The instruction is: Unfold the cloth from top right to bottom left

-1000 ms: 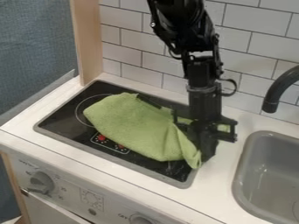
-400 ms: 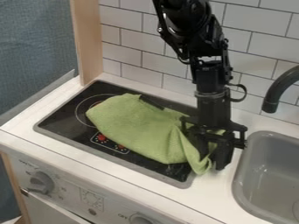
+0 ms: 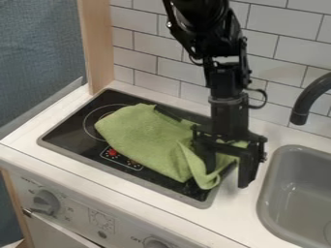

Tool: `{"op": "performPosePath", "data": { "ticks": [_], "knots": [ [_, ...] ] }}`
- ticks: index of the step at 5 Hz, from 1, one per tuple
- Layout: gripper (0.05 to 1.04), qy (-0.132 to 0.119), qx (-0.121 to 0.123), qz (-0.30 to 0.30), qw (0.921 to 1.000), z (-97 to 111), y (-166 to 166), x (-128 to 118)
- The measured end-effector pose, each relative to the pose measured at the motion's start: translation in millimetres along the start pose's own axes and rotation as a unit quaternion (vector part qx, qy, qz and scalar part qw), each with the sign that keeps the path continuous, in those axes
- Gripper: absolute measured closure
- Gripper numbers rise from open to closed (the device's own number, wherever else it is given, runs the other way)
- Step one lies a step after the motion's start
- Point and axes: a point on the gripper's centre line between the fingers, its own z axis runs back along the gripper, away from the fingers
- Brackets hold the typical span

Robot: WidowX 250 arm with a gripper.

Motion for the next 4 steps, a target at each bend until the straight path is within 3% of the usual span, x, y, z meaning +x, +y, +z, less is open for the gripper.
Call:
{"op": "performPosePath", "data": {
  "ticks": [1, 4],
  "knots": [
    [0.079, -0.013, 0.000, 0.000, 0.9999, 14.5, -0.6, -4.5],
    [0.085, -0.084, 0.018, -0.018, 0.9961, 68.3, -5.8, -26.7]
  ]
}}
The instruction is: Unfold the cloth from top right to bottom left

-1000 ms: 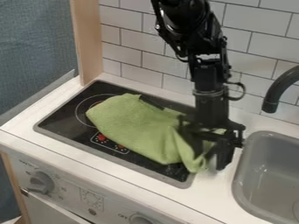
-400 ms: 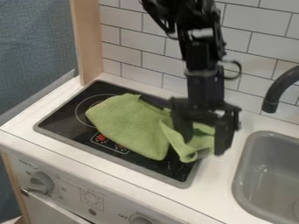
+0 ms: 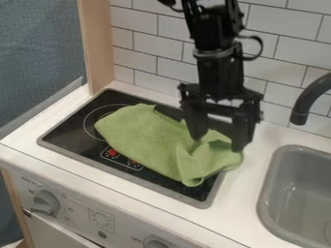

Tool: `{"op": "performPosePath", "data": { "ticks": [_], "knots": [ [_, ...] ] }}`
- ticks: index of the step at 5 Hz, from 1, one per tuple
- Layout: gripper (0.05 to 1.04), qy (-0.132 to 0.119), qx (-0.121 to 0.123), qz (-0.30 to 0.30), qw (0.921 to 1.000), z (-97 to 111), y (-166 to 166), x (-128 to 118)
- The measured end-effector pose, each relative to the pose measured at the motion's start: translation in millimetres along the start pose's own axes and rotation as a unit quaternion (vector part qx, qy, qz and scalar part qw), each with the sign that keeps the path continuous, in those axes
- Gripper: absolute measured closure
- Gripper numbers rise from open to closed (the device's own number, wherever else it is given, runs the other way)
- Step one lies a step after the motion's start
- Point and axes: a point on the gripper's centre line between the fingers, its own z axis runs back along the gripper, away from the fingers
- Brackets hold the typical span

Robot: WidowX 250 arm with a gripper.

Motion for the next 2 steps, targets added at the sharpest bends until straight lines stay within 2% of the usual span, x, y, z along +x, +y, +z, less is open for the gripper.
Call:
{"op": "performPosePath", "data": {
  "ticks": [2],
  "knots": [
    [0.085, 0.006, 0.005, -0.016, 0.9998, 1.2, 0.9, -2.4]
  ]
}}
